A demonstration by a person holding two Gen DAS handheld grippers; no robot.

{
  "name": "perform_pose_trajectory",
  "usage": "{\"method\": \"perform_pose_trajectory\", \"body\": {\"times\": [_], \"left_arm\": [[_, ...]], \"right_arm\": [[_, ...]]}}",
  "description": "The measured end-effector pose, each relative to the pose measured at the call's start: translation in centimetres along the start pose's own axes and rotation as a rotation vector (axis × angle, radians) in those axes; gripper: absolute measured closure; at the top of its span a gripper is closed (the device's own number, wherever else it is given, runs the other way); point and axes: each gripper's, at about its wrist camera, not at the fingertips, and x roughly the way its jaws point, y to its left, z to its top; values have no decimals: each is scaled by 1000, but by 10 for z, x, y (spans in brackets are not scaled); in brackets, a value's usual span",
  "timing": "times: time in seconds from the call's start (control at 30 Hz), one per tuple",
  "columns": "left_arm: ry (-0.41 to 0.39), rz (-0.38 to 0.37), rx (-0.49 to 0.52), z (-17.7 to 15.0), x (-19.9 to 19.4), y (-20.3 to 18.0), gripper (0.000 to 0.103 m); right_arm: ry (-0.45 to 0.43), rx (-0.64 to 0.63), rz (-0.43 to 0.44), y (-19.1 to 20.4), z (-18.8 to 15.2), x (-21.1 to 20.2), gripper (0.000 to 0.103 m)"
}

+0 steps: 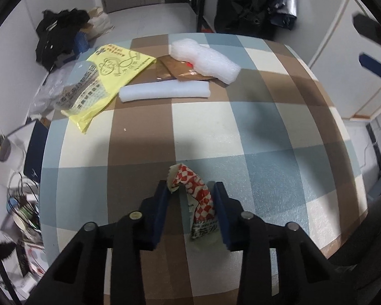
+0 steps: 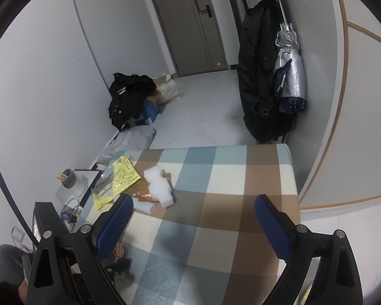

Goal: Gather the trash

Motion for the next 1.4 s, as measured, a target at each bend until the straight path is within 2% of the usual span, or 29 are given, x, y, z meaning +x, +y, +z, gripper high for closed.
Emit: {"method": "perform_pose_trajectory", "body": {"times": [0.07,0.37,0.57,0.77,0.9,1.0,1.13,1.23,1.4], "left_arm": [[5,-10,-17,4,1,1,81],[-18,-27,-53,14,-2,3,83],[-63,-55,-138,27,-14,18,83],[-172,-130,-245,40,-46,42,83],[-192,-214,-306,43,-56,56,83],[-214,-230,-332,42,-56,63,83],[-226,-260,-378,42,-59,75,83],[-261,-266,-391,41,-70,85,83],[-321,-321,-440,35,-77,104,83]], "right_arm": [[0,-3,-2,1,-1,0,6],[19,-9,-12,4,-4,5,6],[21,-12,-28,2,-8,7,6],[87,9,-38,-5,-15,26,6],[99,-23,-51,2,-18,30,6],[102,-63,-40,12,-18,33,6],[89,-106,20,26,-10,32,6],[81,-139,33,38,3,33,6],[93,-187,77,66,33,54,6]]}}
